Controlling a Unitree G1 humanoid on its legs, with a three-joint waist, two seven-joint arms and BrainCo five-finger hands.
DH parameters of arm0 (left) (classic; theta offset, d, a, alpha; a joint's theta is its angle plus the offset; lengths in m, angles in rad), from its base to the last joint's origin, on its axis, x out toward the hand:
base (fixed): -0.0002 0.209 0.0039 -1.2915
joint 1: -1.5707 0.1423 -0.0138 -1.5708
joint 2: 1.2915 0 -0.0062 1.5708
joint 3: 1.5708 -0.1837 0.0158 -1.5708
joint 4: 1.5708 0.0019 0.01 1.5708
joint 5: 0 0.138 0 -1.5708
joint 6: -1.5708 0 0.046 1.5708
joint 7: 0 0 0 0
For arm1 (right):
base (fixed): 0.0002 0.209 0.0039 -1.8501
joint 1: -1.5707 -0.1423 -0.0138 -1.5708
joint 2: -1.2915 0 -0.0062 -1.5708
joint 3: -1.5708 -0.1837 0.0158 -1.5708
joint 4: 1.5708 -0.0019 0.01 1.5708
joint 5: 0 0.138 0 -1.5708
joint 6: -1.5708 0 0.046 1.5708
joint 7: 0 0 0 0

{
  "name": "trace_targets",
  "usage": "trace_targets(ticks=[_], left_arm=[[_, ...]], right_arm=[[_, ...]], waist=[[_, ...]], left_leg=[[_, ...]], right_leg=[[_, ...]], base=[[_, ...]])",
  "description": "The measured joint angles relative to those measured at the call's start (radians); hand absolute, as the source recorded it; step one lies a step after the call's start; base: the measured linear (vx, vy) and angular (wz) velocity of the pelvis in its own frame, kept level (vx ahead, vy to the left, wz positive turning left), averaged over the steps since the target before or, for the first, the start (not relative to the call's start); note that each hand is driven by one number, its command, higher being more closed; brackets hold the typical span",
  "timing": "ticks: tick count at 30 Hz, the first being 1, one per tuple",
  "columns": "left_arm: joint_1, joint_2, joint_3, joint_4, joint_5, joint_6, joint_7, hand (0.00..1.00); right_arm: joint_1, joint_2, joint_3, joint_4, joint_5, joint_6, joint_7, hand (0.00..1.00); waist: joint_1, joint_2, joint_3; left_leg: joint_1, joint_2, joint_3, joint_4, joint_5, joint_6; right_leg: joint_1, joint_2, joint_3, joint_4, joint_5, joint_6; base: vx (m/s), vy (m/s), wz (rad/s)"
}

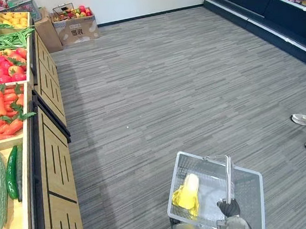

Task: Pick vegetable in the basket

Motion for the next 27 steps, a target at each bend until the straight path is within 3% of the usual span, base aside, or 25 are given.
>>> trace_targets(ticks=[6, 13, 27], left_arm=[[-0.026, -0.027, -0.001, 0.016, -0.001, 0.0, 0.004, 0.0], [-0.054, -0.036, -0.005, 0.039, -0.001, 0.014, 0.017, 0.0], [-0.047, -0.037, -0.022, 0.07, -0.037, 0.015, 0.019, 0.0]], right_arm=[[0.002, -0.001, -0.004, 0.02, 0.028, 0.013, 0.002, 1.0], [-0.009, 0.001, 0.008, 0.055, 0.028, 0.013, 0.004, 1.0], [-0.013, 0.013, 0.006, 0.06, 0.036, 0.012, 0.004, 1.0]], waist=[[-0.003, 0.02, -0.008], [-0.002, 0.022, -0.012], [-0.004, 0.026, -0.015]], left_leg=[[0.022, 0.014, -0.001, 0.012, -0.006, -0.011], [0.022, -0.017, -0.026, 0.037, -0.005, -0.011], [0.019, -0.014, -0.057, 0.036, -0.005, -0.011]], right_leg=[[0.032, 0.015, -0.004, -0.004, -0.005, -0.008], [0.047, -0.011, -0.006, -0.008, -0.005, -0.007], [0.051, -0.019, -0.032, -0.008, -0.005, -0.007]], base=[[0.1, -0.008, -0.02], [0.0, 0.01, 0.02], [0.0, -0.01, 0.04]])
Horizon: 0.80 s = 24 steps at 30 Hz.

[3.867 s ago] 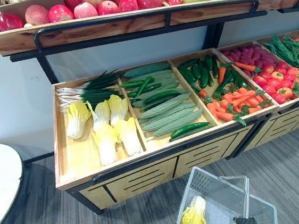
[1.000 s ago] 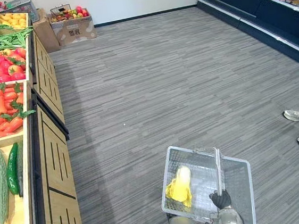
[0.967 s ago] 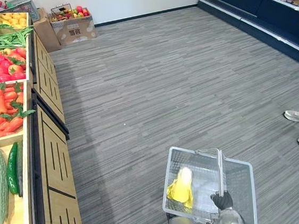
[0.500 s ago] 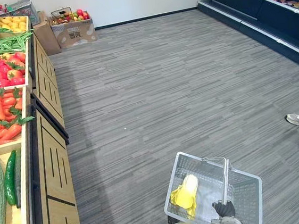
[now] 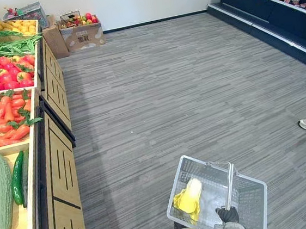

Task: Pick vegetable in the basket

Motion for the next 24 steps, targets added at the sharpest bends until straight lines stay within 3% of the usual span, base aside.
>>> trace_targets(ticks=[11, 14, 17, 18, 20, 21, 22, 23, 24], left_arm=[[-0.001, 0.0, -0.002, 0.0, 0.0, -0.002, 0.0, 0.0], [-0.003, 0.004, -0.01, -0.003, 0.0, -0.002, 0.001, 0.0], [0.003, 0.011, -0.007, -0.008, -0.003, 0.0, 0.005, 0.0], [0.015, 0.012, -0.003, -0.031, -0.003, 0.005, 0.008, 0.0], [0.043, 0.007, 0.002, -0.061, -0.002, 0.006, 0.011, 0.0], [0.052, 0.003, 0.012, -0.066, -0.002, 0.007, 0.013, 0.0], [0.059, -0.002, 0.031, -0.066, 0.0, 0.013, 0.018, 0.0], [0.065, 0.0, 0.033, -0.065, 0.0, 0.02, 0.02, 0.0], [0.066, -0.005, 0.034, -0.065, 0.0, 0.019, 0.019, 0.0]], right_arm=[[0.005, 0.005, 0.0, 0.002, 0.001, -0.004, 0.002, 1.0], [0.01, 0.007, -0.001, 0.002, 0.0, -0.004, 0.001, 1.0], [0.001, 0.007, 0.001, 0.001, 0.002, -0.018, 0.0, 1.0], [-0.001, 0.007, 0.007, 0.001, 0.002, -0.019, 0.001, 1.0], [0.0, 0.001, 0.031, -0.001, 0.001, -0.022, 0.001, 1.0], [0.0, 0.0, 0.04, -0.003, 0.0, -0.022, 0.0, 1.0], [0.002, 0.0, 0.062, -0.003, 0.0, -0.02, 0.0, 1.0], [-0.003, 0.003, 0.069, -0.007, 0.0, -0.017, 0.001, 1.0], [-0.003, 0.004, 0.063, -0.012, 0.001, -0.014, -0.001, 1.0]], waist=[[-0.002, 0.0, -0.001], [-0.003, -0.001, -0.002], [0.001, -0.001, 0.002], [0.003, -0.009, 0.007], [0.002, -0.014, 0.011], [0.002, -0.011, 0.015], [0.007, -0.006, 0.028], [0.021, -0.036, 0.046], [0.027, -0.034, 0.052]], left_leg=[[0.001, 0.012, -0.039, -0.004, -0.006, -0.01], [-0.002, 0.025, -0.048, -0.002, -0.009, -0.056], [-0.041, 0.053, -0.048, 0.078, -0.012, -0.073], [-0.086, 0.059, -0.045, 0.189, -0.005, -0.085], [-0.19, 0.079, -0.042, 0.434, 0.037, -0.098], [-0.25, 0.095, -0.04, 0.559, 0.093, -0.067], [-0.311, 0.116, -0.034, 0.674, 0.198, -0.027], [-0.341, 0.117, -0.02, 0.752, 0.265, -0.031], [-0.354, 0.118, -0.021, 0.77, 0.245, -0.026]], right_leg=[[0.004, 0.004, -0.029, 0.0, -0.005, -0.006], [0.005, 0.009, -0.047, 0.007, -0.015, -0.012], [-0.048, 0.025, -0.055, 0.12, -0.085, -0.029], [-0.062, 0.02, -0.055, 0.169, -0.12, -0.037], [-0.056, 0.018, -0.056, 0.214, -0.157, -0.048], [-0.039, 0.023, -0.056, 0.212, -0.162, -0.055], [-0.006, 0.028, -0.056, 0.208, -0.165, -0.061], [0.017, 0.015, -0.047, 0.209, -0.183, -0.068], [0.028, 0.011, -0.047, 0.211, -0.19, -0.071]], base=[[0.01, -0.024, 0.07], [0.04, -0.042, 0.11], [0.05, -0.099, 0.03], [0.02, -0.123, 0.03], [0.02, -0.137, 0.01], [0.06, -0.158, -0.06], [0.13, -0.167, -0.04], [0.13, -0.159, 0.01], [0.11, -0.111, 0.17]])
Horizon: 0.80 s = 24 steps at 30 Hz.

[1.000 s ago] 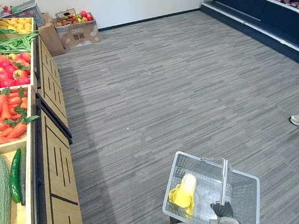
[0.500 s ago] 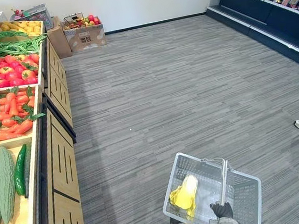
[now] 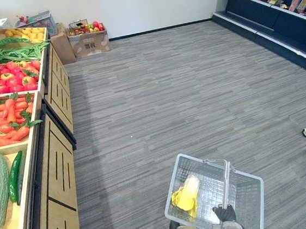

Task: Pick vegetable in the basket

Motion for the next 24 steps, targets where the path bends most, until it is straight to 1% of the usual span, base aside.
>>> trace_targets(ticks=[1, 2, 3, 5, 6, 7, 8, 9, 10, 11, 12, 13, 14, 15, 16, 17, 18, 19, 20, 21, 22, 23, 24], left_arm=[[0.004, -0.008, 0.007, -0.001, 0.005, 0.001, -0.002, 0.0], [0.014, -0.016, 0.008, -0.002, 0.017, 0.001, -0.006, 0.0], [0.035, -0.025, 0.01, -0.007, 0.02, 0.001, -0.013, 0.0], [0.064, -0.039, 0.014, -0.006, 0.03, 0.003, -0.021, 0.0], [0.078, -0.049, 0.014, -0.006, 0.05, 0.004, -0.023, 0.0], [0.108, -0.068, 0.014, -0.005, 0.059, 0.004, -0.025, 0.0], [0.122, -0.089, 0.016, 0.003, 0.061, 0.001, -0.026, 0.0], [0.127, -0.091, 0.006, 0.013, 0.089, -0.014, -0.026, 0.0], [0.14, -0.054, 0.004, 0.013, 0.099, -0.022, -0.031, 0.0], [0.123, -0.063, 0.004, 0.044, 0.101, -0.013, -0.033, 0.0], [0.138, -0.078, 0.001, 0.054, 0.117, -0.011, -0.042, 0.0], [0.151, -0.081, -0.009, 0.057, 0.127, -0.011, -0.047, 0.0], [0.148, -0.072, -0.012, 0.057, 0.127, -0.011, -0.053, 0.0], [0.127, -0.043, -0.018, 0.056, 0.128, -0.01, -0.061, 0.0], [0.119, -0.033, -0.019, 0.055, 0.131, -0.01, -0.062, 0.0], [0.104, -0.013, -0.023, 0.061, 0.145, -0.004, -0.064, 0.0], [0.076, 0.016, -0.019, 0.058, 0.144, 0.004, -0.063, 0.0], [0.071, 0.02, -0.02, 0.05, 0.142, 0.008, -0.063, 0.0], [0.044, 0.044, -0.039, 0.029, 0.127, 0.008, -0.061, 0.0], [0.013, 0.049, -0.053, 0.0, 0.118, 0.008, -0.059, 0.0], [-0.004, 0.053, -0.057, -0.012, 0.111, 0.008, -0.056, 0.0], [-0.049, 0.059, -0.07, -0.032, 0.072, 0.004, -0.044, 0.0], [-0.065, 0.06, -0.076, -0.037, 0.062, 0.002, -0.036, 0.0]], right_arm=[[0.001, -0.003, -0.014, -0.001, 0.0, 0.003, -0.001, 1.0], [-0.003, -0.008, -0.029, -0.001, -0.001, 0.004, 0.0, 1.0], [-0.013, -0.014, -0.037, -0.001, -0.001, 0.009, 0.0, 1.0], [-0.019, -0.018, -0.037, -0.016, -0.001, 0.014, 0.002, 1.0], [-0.016, -0.015, -0.036, -0.04, -0.001, 0.014, 0.005, 1.0], [-0.009, -0.023, -0.036, -0.056, -0.001, 0.013, 0.017, 1.0], [0.0, -0.035, -0.037, -0.074, -0.001, 0.013, 0.023, 1.0], [-0.018, -0.023, -0.032, -0.089, -0.001, 0.011, 0.023, 1.0], [-0.029, 0.005, -0.034, -0.089, -0.001, 0.0, 0.024, 1.0], [-0.034, -0.006, -0.038, -0.078, -0.001, 0.0, 0.021, 1.0], [-0.03, -0.018, -0.034, -0.071, -0.005, 0.001, 0.025, 1.0], [-0.017, -0.022, -0.032, -0.076, -0.013, -0.006, 0.029, 1.0], [-0.009, -0.019, -0.028, -0.077, -0.016, -0.008, 0.033, 1.0], [0.01, -0.011, -0.013, -0.074, -0.022, -0.008, 0.043, 1.0], [0.027, -0.001, -0.015, -0.07, -0.022, -0.008, 0.045, 1.0], [0.017, 0.003, -0.016, -0.072, -0.022, -0.009, 0.044, 1.0], [0.005, 0.004, -0.029, -0.075, -0.019, -0.01, 0.034, 1.0], [0.001, -0.001, -0.039, -0.078, -0.019, -0.01, 0.026, 1.0], [0.001, -0.013, -0.038, -0.082, -0.019, -0.011, 0.019, 1.0], [0.003, -0.019, -0.034, -0.085, -0.019, -0.019, 0.017, 1.0], [0.002, -0.018, -0.032, -0.086, -0.019, -0.023, 0.014, 1.0], [0.002, -0.017, 0.002, -0.09, -0.019, -0.026, 0.005, 1.0], [0.0, -0.017, 0.014, -0.092, -0.02, -0.027, -0.001, 1.0]], waist=[[0.004, 0.008, 0.009], [0.008, 0.015, 0.015], [0.015, 0.02, 0.019], [0.015, 0.026, 0.022], [0.018, 0.034, 0.025], [0.034, 0.065, 0.022], [0.043, 0.109, 0.007], [0.063, 0.106, 0.033], [0.051, 0.018, 0.061], [0.043, 0.014, 0.082], [0.057, 0.025, 0.067], [0.056, 0.035, 0.049], [0.052, 0.028, 0.045], [0.054, -0.003, 0.025], [0.054, -0.011, 0.0], [0.04, -0.018, 0.002], [0.023, -0.031, 0.007], [0.018, -0.025, 0.003], [-0.001, -0.044, 0.007], [-0.005, -0.035, 0.003], [-0.005, -0.037, 0.005], [-0.009, -0.031, 0.009], [-0.013, -0.028, 0.01]], left_leg=[[-0.018, -0.005, 0.002, -0.017, -0.082, 0.007], [-0.033, -0.015, 0.011, -0.065, -0.123, 0.002], [-0.034, -0.036, 0.023, -0.185, -0.151, -0.001], [-0.029, -0.056, 0.029, -0.384, -0.146, -0.007], [-0.02, -0.058, 0.026, -0.532, -0.136, -0.011], [-0.008, -0.039, 0.017, -0.685, -0.127, -0.008], [-0.018, 0.001, -0.001, -0.746, -0.132, -0.011], [-0.055, 0.008, 0.001, -0.674, -0.073, -0.001], [-0.078, -0.059, 0.012, -0.581, -0.097, -0.019], [-0.102, -0.044, -0.008, -0.507, -0.104, -0.012], [-0.133, -0.047, -0.025, -0.457, -0.106, -0.01], [-0.134, -0.052, -0.022, -0.474, -0.09, 0.008], [-0.13, -0.057, -0.012, -0.474, -0.076, 0.025], [-0.105, -0.105, 0.013, -0.495, -0.094, 0.036], [-0.078, -0.139, 0.032, -0.541, -0.114, 0.064], [-0.06, -0.157, 0.039, -0.546, -0.127, 0.084], [-0.026, -0.171, 0.06, -0.548, -0.128, 0.097], [0.0, -0.183, 0.063, -0.56, -0.133, 0.105], [0.062, -0.204, 0.06, -0.602, -0.147, 0.12], [0.131, -0.213, 0.057, -0.651, -0.156, 0.133], [0.16, -0.212, 0.057, -0.67, -0.157, 0.136], [0.233, -0.201, 0.054, -0.719, -0.156, 0.137], [0.257, -0.19, 0.054, -0.733, -0.156, 0.137]], right_leg=[[0.018, -0.009, -0.005, 0.0, -0.011, 0.001], [0.026, -0.015, -0.007, 0.001, -0.016, 0.004], [0.032, -0.028, -0.005, 0.001, -0.022, 0.009], [0.028, -0.036, -0.001, 0.0, -0.027, 0.016], [0.026, -0.033, 0.002, -0.016, -0.027, 0.017], [0.039, 0.0, 0.018, -0.071, -0.035, 0.021], [0.038, 0.052, 0.02, -0.044, -0.037, 0.018], [-0.031, 0.046, 0.027, 0.286, -0.163, -0.001], [0.009, -0.023, 0.068, 0.276, -0.326, 0.028], [0.026, -0.018, 0.055, 0.288, -0.339, 0.031], [0.045, -0.015, 0.079, 0.265, -0.344, 0.022], [0.065, -0.022, 0.086, 0.234, -0.344, 0.022], [0.075, -0.038, 0.088, 0.224, -0.348, 0.029], [0.089, -0.085, 0.096, 0.201, -0.356, 0.041], [0.091, -0.11, 0.097, 0.24, -0.348, 0.055], [0.041, -0.131, 0.097, 0.391, -0.325, 0.078], [-0.02, -0.164, 0.089, 0.549, -0.266, 0.086], [-0.047, -0.183, 0.082, 0.625, -0.227, 0.082], [-0.096, -0.224, 0.058, 0.759, -0.111, 0.081], [-0.14, -0.248, 0.055, 0.877, -0.037, 0.076], [-0.159, -0.247, 0.053, 0.912, -0.061, 0.07], [-0.192, -0.233, 0.016, 0.917, -0.137, 0.066], [-0.202, -0.219, -0.007, 0.894, -0.165, 0.063]], base=[[0.05, -0.072, 0.2], [0.07, -0.05, 0.15], [0.08, -0.016, 0.03], [0.05, 0.048, -0.05], [0.07, 0.089, -0.2], [0.13, 0.075, -0.29], [0.23, 0.048, -0.38], [0.27, 0.003, -0.08], [0.25, -0.016, 0.17], [0.17, 0.014, 0.19], [0.18, 0.076, -0.09], [0.19, 0.134, -0.24], [0.4, 0.226, -0.1], [0.4, 0.215, -0.03], [0.54, 0.197, -0.08], [0.47, 0.139, -0.12], [0.47, 0.147, -0.04], [0.43, 0.202, 0.05], [0.43, 0.183, 0.05], [0.42, 0.164, 0.01], [0.49, 0.125, -0.06], [0.39, 0.061, -0.07], [0.46, 0.024, -0.08]])
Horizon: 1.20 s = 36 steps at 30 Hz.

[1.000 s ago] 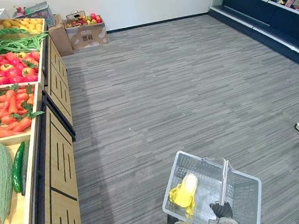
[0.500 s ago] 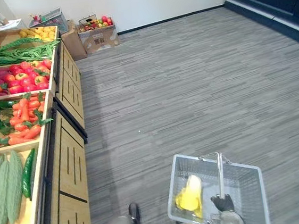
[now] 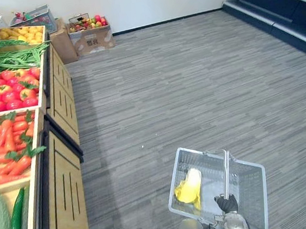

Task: Pick vegetable in the basket

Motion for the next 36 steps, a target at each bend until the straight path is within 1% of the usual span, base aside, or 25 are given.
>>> trace_targets(ticks=[1, 2, 5, 6, 7, 8, 9, 11, 12, 17, 19, 21, 22, 23, 24, 25, 26, 27, 28, 29, 32, 33, 34, 35, 36], left_arm=[[-0.031, -0.001, -0.001, -0.018, -0.027, -0.002, 0.009, 0.0], [-0.05, -0.001, 0.0, -0.034, -0.028, -0.003, 0.016, 0.0], [-0.095, -0.007, -0.003, -0.102, -0.066, -0.007, 0.019, 0.0], [-0.104, -0.009, -0.009, -0.112, -0.066, -0.017, 0.02, 0.0], [-0.106, -0.006, -0.009, -0.122, -0.065, -0.027, 0.02, 0.0], [-0.106, -0.001, -0.008, -0.129, -0.066, -0.036, 0.02, 0.0], [-0.111, -0.024, -0.003, -0.115, -0.068, -0.041, 0.016, 0.0], [-0.105, -0.04, 0.0, -0.126, -0.067, -0.053, 0.002, 0.0], [-0.106, -0.047, 0.002, -0.125, -0.066, -0.062, -0.008, 0.0], [-0.076, -0.094, 0.046, -0.086, -0.043, -0.06, -0.026, 0.0], [-0.036, -0.103, 0.092, -0.036, -0.007, -0.028, -0.022, 0.0], [-0.031, -0.116, 0.161, -0.042, -0.003, -0.014, -0.008, 0.0], [-0.024, -0.112, 0.181, -0.045, 0.015, -0.013, -0.003, 0.0], [-0.016, -0.11, 0.193, -0.04, 0.039, -0.012, -0.001, 0.0], [0.01, -0.101, 0.188, -0.011, 0.062, -0.009, 0.0, 0.0], [0.035, -0.081, 0.171, -0.006, 0.062, 0.0, 0.002, 0.0], [0.04, -0.077, 0.167, 0.015, 0.062, 0.007, 0.002, 0.0], [0.049, -0.093, 0.174, 0.025, 0.056, 0.009, 0.002, 0.0], [0.069, -0.097, 0.171, 0.032, 0.057, 0.01, -0.001, 0.0], [0.079, -0.098, 0.166, 0.032, 0.06, 0.009, -0.004, 0.0], [0.119, -0.104, 0.145, 0.031, 0.066, 0.008, -0.007, 0.0], [0.129, -0.109, 0.142, 0.032, 0.067, 0.008, -0.01, 0.0], [0.139, -0.113, 0.138, 0.033, 0.067, 0.009, -0.019, 0.0], [0.137, -0.11, 0.14, 0.032, 0.067, 0.009, -0.025, 0.0], [0.136, -0.1, 0.137, 0.021, 0.07, 0.006, -0.024, 0.0]], right_arm=[[0.0, 0.001, 0.029, -0.02, -0.002, 0.0, -0.004, 1.0], [0.0, 0.004, 0.043, -0.037, -0.003, -0.001, -0.005, 1.0], [0.001, 0.027, 0.055, -0.056, -0.003, -0.005, -0.018, 1.0], [0.003, 0.031, 0.055, -0.056, -0.003, -0.014, -0.019, 1.0], [0.013, 0.039, 0.055, -0.057, -0.002, -0.023, -0.019, 1.0], [0.02, 0.048, 0.054, -0.058, -0.002, -0.024, -0.019, 1.0], [0.009, 0.046, 0.03, -0.055, -0.001, -0.017, -0.022, 1.0], [0.001, 0.04, 0.023, -0.064, -0.002, -0.015, -0.017, 1.0], [0.001, 0.048, 0.018, -0.069, -0.002, -0.011, -0.017, 1.0], [0.017, 0.069, -0.009, -0.075, -0.002, 0.008, -0.019, 1.0], [0.022, 0.081, -0.01, -0.07, -0.002, 0.008, -0.019, 1.0], [0.022, 0.081, -0.011, -0.042, -0.003, 0.01, -0.018, 1.0], [0.022, 0.079, -0.009, -0.027, -0.004, 0.011, -0.01, 1.0], [0.025, 0.075, -0.005, -0.021, -0.005, 0.019, 0.0, 1.0], [0.034, 0.069, 0.012, -0.013, -0.029, 0.024, 0.005, 1.0], [0.037, 0.07, 0.021, -0.011, -0.041, 0.025, 0.008, 1.0], [0.041, 0.062, 0.021, -0.008, -0.042, 0.026, 0.015, 1.0], [0.055, 0.053, -0.002, -0.004, -0.042, 0.027, 0.017, 1.0], [0.057, 0.042, -0.018, 0.007, -0.04, 0.036, 0.017, 1.0], [0.055, 0.037, -0.023, 0.013, -0.04, 0.044, 0.017, 1.0], [0.049, 0.021, -0.039, 0.016, -0.041, 0.049, 0.017, 1.0], [0.046, 0.017, -0.04, 0.013, -0.041, 0.048, 0.017, 1.0], [0.047, 0.013, -0.045, 0.008, -0.041, 0.046, 0.017, 1.0], [0.047, 0.022, -0.046, 0.01, -0.041, 0.047, 0.015, 1.0], [0.054, 0.032, -0.036, -0.004, -0.041, 0.038, 0.012, 1.0]], waist=[[-0.014, 0.007, 0.003], [-0.019, 0.013, 0.006], [-0.038, 0.004, 0.006], [-0.041, -0.001, 0.006], [-0.042, -0.018, 0.003], [-0.041, -0.039, 0.0], [-0.039, 0.015, 0.017], [-0.037, 0.03, 0.029], [-0.037, 0.047, 0.021], [-0.032, 0.02, 0.02], [-0.029, 0.011, 0.012], [-0.011, 0.011, 0.004], [-0.008, 0.02, -0.001], [-0.009, 0.031, -0.005], [-0.002, 0.06, -0.014], [0.005, 0.018, -0.013], [0.009, 0.034, -0.007], [0.013, 0.045, -0.005], [0.015, 0.047, -0.003], [0.016, 0.045, -0.003], [0.018, 0.046, -0.002], [0.02, 0.05, -0.002], [0.03, 0.062, 0.0], [0.041, 0.062, 0.001], [0.051, 0.04, 0.004]], left_leg=[[0.043, 0.031, 0.0, -0.023, 0.0, 0.0], [0.065, 0.051, -0.001, -0.029, 0.0, 0.0], [0.103, 0.076, -0.005, -0.042, -0.001, -0.003], [0.118, 0.076, -0.01, -0.04, -0.011, -0.019], [0.136, 0.072, -0.031, -0.033, -0.04, -0.066], [0.152, 0.064, -0.044, -0.031, -0.062, -0.094], [0.171, 0.106, -0.06, -0.02, -0.111, -0.117], [0.169, 0.139, -0.062, -0.005, -0.117, -0.123], [0.171, 0.153, -0.082, -0.002, -0.116, -0.123], [0.189, 0.17, -0.117, 0.034, -0.114, -0.125], [0.184, 0.175, -0.116, 0.072, -0.114, -0.126], [0.132, 0.184, -0.115, 0.211, -0.102, -0.144], [0.052, 0.205, -0.118, 0.368, -0.066, -0.16], [-0.014, 0.227, -0.133, 0.498, -0.008, -0.156], [-0.085, 0.268, -0.137, 0.625, 0.102, -0.166], [-0.123, 0.26, -0.121, 0.702, 0.169, -0.171], [-0.149, 0.278, -0.128, 0.745, 0.164, -0.169], [-0.201, 0.282, -0.108, 0.771, 0.099, -0.155], [-0.234, 0.281, -0.049, 0.724, 0.052, -0.158], [-0.236, 0.274, -0.019, 0.673, 0.037, -0.159], [-0.228, 0.203, 0.037, 0.287, 0.049, -0.162], [-0.215, 0.171, 0.026, 0.103, 0.104, -0.169], [-0.204, 0.153, 0.018, -0.037, 0.218, -0.139], [-0.18, 0.136, 0.021, -0.067, 0.221, -0.12], [-0.165, 0.105, 0.018, -0.105, 0.226, -0.122]], right_leg=[[-0.015, 0.04, -0.056, -0.087, -0.033, -0.015], [-0.024, 0.066, -0.091, -0.177, -0.037, -0.02], [-0.057, 0.099, -0.106, -0.496, 0.0, 0.013], [-0.058, 0.104, -0.078, -0.648, 0.081, 0.006], [-0.043, 0.107, -0.038, -0.782, 0.201, 0.007], [-0.033, 0.094, -0.019, -0.824, 0.286, 0.002], [-0.023, 0.132, -0.038, -0.788, 0.347, -0.009], [-0.024, 0.156, -0.038, -0.753, 0.289, -0.016], [-0.028, 0.158, -0.057, -0.712, 0.252, -0.022], [-0.025, 0.127, -0.096, -0.584, 0.136, -0.021], [-0.018, 0.129, -0.102, -0.566, 0.091, -0.02], [0.015, 0.136, -0.113, -0.591, 0.081, -0.023], [0.046, 0.152, -0.12, -0.63, 0.081, -0.023], [0.083, 0.173, -0.132, -0.68, 0.084, -0.019], [0.134, 0.204, -0.135, -0.715, 0.083, -0.024], [0.166, 0.191, -0.122, -0.738, 0.069, -0.039], [0.187, 0.195, -0.133, -0.748, 0.069, -0.039], [0.221, 0.186, -0.16, -0.784, 0.072, -0.04], [0.246, 0.166, -0.182, -0.802, 0.074, -0.041], [0.259, 0.152, -0.193, -0.813, 0.074, -0.035], [0.299, 0.104, -0.223, -0.842, 0.073, 0.005], [0.309, 0.096, -0.231, -0.85, 0.074, 0.021], [0.316, 0.096, -0.238, -0.849, 0.067, 0.047], [0.33, 0.088, -0.235, -0.853, 0.067, 0.054], [0.352, 0.083, -0.227, -0.891, 0.069, 0.058]], base=[[0.29, -0.025, -0.01], [0.35, -0.047, 0.03], [0.34, -0.087, 0.2], [0.37, -0.153, 0.25], [0.39, -0.18, 0.26], [0.41, -0.253, 0.23], [0.38, -0.228, 0.25], [0.36, -0.197, 0.19], [0.3, -0.183, 0.32], [0.14, -0.109, 0.31], [0.08, -0.084, 0.14], [0.06, -0.089, 0.11], [0.06, -0.12, 0.1], [0.15, -0.123, 0.04], [0.2, -0.094, 0.02], [0.25, -0.061, 0.02], [0.22, -0.041, 0.22], [0.21, -0.027, 0.47], [0.19, -0.011, 0.54], [0.22, 0.031, 0.5], [0.2, 0.097, 0.38], [0.29, 0.221, 0.3], [0.31, 0.225, 0.28], [0.26, 0.153, 0.35], [0.26, 0.107, 0.36]])
